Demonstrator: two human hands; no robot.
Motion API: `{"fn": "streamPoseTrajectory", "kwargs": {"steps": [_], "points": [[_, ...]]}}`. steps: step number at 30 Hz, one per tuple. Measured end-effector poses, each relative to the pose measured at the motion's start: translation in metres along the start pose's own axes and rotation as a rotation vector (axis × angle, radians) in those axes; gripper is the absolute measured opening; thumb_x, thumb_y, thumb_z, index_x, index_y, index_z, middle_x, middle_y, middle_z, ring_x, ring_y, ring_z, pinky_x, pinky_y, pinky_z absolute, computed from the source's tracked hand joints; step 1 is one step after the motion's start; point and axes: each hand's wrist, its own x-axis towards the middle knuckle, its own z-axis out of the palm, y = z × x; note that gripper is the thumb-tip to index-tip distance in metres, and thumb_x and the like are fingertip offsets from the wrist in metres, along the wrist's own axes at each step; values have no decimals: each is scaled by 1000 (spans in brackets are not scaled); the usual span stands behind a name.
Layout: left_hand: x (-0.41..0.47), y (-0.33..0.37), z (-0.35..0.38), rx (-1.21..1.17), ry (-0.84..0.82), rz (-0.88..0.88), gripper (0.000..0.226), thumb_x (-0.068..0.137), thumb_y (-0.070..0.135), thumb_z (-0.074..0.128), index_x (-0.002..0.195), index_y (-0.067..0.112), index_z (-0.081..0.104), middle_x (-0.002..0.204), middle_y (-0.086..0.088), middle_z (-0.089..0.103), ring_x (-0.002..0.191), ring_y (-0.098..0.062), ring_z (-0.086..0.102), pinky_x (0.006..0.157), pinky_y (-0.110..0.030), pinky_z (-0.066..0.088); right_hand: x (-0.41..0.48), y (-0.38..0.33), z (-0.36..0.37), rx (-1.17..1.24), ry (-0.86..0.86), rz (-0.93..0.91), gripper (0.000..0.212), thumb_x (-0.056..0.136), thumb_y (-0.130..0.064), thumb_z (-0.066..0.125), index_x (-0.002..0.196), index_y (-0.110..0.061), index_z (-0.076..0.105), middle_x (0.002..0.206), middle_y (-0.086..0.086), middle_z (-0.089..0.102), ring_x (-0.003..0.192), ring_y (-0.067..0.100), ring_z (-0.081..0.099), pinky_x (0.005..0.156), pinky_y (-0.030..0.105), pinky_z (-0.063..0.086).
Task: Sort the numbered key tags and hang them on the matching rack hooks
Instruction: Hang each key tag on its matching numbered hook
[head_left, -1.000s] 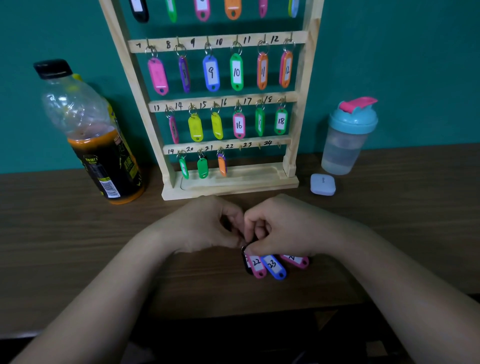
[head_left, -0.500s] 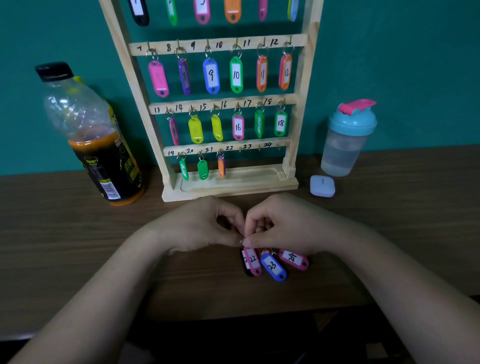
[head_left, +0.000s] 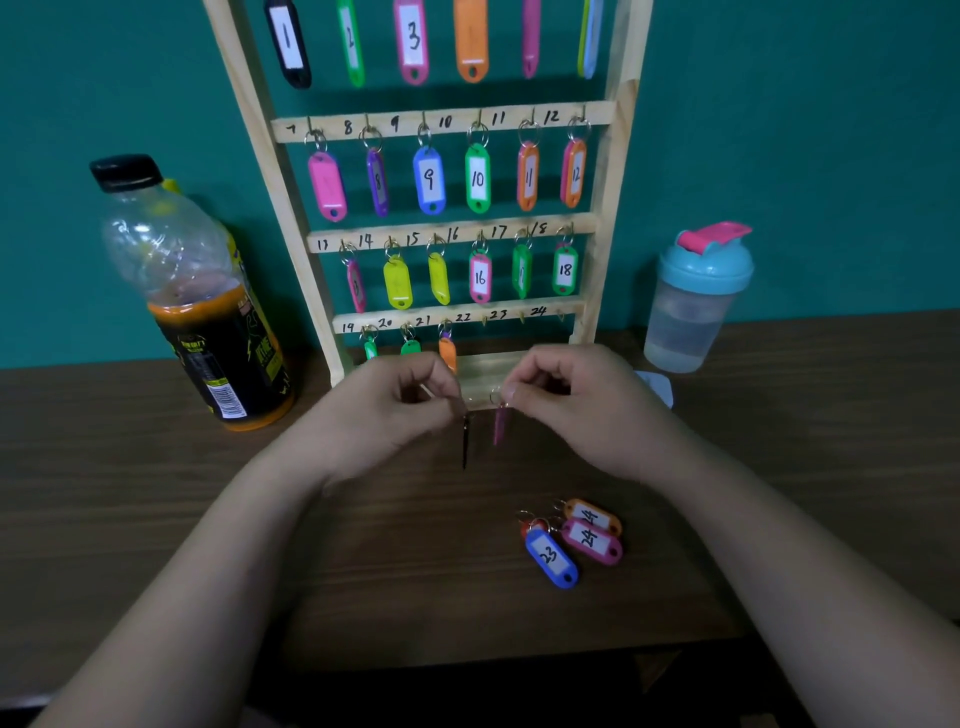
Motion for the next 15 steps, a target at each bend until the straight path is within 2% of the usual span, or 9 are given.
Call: {"fn": "streamPoseTrajectory", "kwargs": {"steps": [4,8,10,13,15], "points": [[9,-1,1,107,139,30,8,93,19,76,87,23,72,81,11,70,67,1,55,66,-18,45,14,5,8,-46,203,-12,13,103,-24,67,96,-27,77,83,-15,71,84,2,65,69,18,49],[18,-6,7,143,202,40,10,91,24,78,85,28,71,79,10,69,71,-5,59,72,-30,50,31,9,16,-37,310,-15,12,103,-25,68,95,-24,77,74,-13,67,74,3,63,60,15,43],[21,-7,10,158,237,33,11,91,25,78,84,29,71,77,10,68,71,-7,60,71,-31,51,38,8,20,-59,332,-25,13,104,-27,67,95,-24,76,70,-11,64,68,4,62,59,18,43],[24,-4,14,183,278,33,9,91,25,77,85,29,73,77,7,69,72,-11,62,69,-31,51,46,6,26,-36,383,-33,17,104,-25,67,91,-23,76,60,-13,59,57,7,57,51,17,37],[26,-2,15,188,307,33,8,91,25,77,84,29,73,77,6,69,70,-9,61,65,-29,50,51,4,27,-23,407,-26,17,104,-24,67,90,-21,76,58,-15,57,55,6,58,50,18,36]]}}
